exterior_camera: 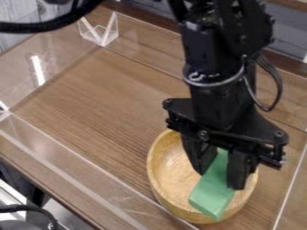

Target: Put the green block in the brown bowl

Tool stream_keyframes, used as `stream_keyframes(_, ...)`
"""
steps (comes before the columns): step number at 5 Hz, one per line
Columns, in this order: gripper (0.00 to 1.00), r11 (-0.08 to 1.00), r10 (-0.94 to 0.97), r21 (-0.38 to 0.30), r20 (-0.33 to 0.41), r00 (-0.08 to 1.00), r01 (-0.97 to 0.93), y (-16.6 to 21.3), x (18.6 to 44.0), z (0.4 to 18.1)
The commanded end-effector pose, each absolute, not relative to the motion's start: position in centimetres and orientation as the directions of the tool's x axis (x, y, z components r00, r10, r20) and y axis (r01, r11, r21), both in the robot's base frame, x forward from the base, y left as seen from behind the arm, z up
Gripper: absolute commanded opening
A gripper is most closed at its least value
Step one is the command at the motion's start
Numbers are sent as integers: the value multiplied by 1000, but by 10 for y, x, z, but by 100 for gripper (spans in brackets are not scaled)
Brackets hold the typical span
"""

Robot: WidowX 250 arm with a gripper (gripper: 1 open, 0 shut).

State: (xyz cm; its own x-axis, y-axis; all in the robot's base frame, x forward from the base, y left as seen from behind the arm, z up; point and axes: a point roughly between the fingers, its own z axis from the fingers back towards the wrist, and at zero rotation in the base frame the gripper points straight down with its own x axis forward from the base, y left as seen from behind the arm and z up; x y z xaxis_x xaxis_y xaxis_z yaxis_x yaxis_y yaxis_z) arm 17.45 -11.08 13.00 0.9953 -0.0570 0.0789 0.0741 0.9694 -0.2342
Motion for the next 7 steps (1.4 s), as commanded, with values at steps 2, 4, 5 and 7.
stream_keyframes(2,0,963,-52,-256,127,991,84,-108,177,140)
stream_keyframes(4,0,962,-56,-259,135,989,90,-106,178,141)
stream_keyframes(5,0,962,-48,-259,136,990,82,-102,181,142)
stream_keyframes(7,0,963,-35,-261,136,990,70,-98,184,141)
